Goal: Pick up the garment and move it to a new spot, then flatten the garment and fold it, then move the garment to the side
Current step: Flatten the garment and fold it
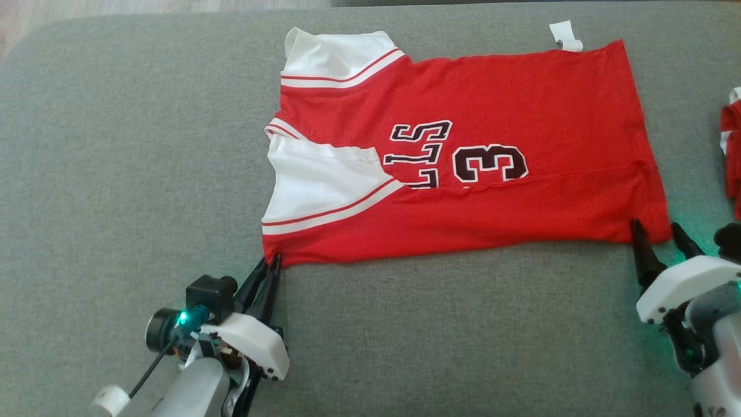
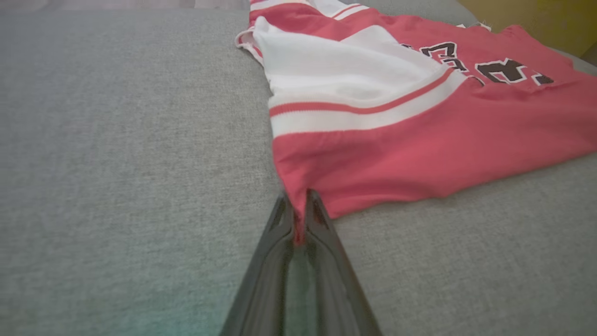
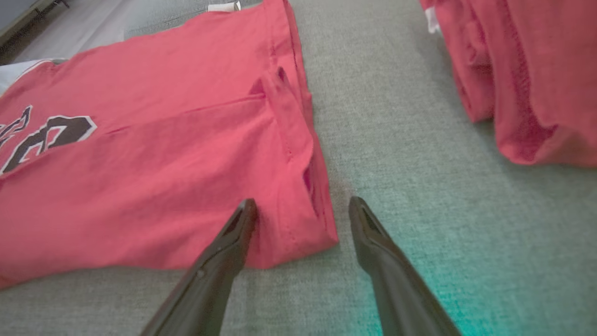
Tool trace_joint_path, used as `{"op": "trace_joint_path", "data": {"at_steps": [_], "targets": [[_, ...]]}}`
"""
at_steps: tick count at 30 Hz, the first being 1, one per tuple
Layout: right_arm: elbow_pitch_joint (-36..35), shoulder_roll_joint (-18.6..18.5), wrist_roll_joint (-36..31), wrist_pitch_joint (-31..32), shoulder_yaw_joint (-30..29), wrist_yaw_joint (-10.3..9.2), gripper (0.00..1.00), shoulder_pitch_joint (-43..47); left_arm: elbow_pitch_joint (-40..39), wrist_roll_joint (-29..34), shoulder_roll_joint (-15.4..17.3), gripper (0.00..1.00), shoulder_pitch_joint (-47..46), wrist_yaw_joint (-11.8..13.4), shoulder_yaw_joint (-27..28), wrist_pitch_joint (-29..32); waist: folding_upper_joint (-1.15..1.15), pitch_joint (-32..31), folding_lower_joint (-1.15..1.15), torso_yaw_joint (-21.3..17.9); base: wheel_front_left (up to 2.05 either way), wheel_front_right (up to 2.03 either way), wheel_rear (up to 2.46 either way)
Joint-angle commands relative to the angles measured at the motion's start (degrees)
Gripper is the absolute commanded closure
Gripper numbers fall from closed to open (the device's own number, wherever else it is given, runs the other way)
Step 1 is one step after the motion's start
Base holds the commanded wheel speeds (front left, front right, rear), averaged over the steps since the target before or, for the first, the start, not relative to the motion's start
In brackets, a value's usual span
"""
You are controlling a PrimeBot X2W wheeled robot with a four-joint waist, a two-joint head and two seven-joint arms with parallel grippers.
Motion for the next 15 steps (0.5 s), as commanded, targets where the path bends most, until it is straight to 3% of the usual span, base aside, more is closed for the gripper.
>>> {"op": "trace_joint_path", "data": {"at_steps": [1, 2, 3, 4, 5, 15], "targets": [[-1.1, -1.0, -0.3, 1.4, 1.1, -0.05, 0.0, -0.6, -1.5, 0.3, 1.9, 1.0, -0.9, 0.5, 1.5, -0.5, 0.0, -0.2, 0.0, 0.3, 0.0, 0.0, 0.0], [-1.1, -0.9, 0.0, 2.3, 1.1, -0.05, 0.04, -0.4, -1.8, 0.3, 1.9, 1.0, -0.8, 0.6, 1.4, -0.5, 0.0, -0.3, 0.0, 0.5, 0.0, 0.0, 0.0], [-1.3, -0.9, 0.5, 3.0, 1.0, -0.05, 0.44, -0.1, -2.1, 0.3, 2.0, 1.0, -0.7, 0.7, 1.4, -0.5, 0.0, -0.5, 0.0, 0.6, 0.0, 0.0, 0.0], [-1.5, -0.8, 0.9, 3.5, 0.8, -0.05, 0.69, 0.2, -2.5, 0.2, 2.2, 1.0, -0.4, 0.8, 1.4, -0.5, 0.0, -0.7, 0.0, 0.7, 0.0, 0.0, 0.0], [-1.9, -0.9, 1.3, 4.0, 0.7, -0.05, 1.0, 0.7, -2.9, 0.1, 2.3, 1.0, 0.0, 0.9, 1.4, -0.5, 0.0, -1.0, 0.0, 0.8, 0.0, 0.0, 0.0], [-7.9, -3.6, 4.8, 5.6, -0.8, -0.05, 1.0, 7.7, -10.4, -0.5, 5.2, 1.0, 8.0, 3.1, 1.6, 0.1, 0.0, -4.7, 0.0, 0.6, 0.0, 0.0, 0.0]]}}
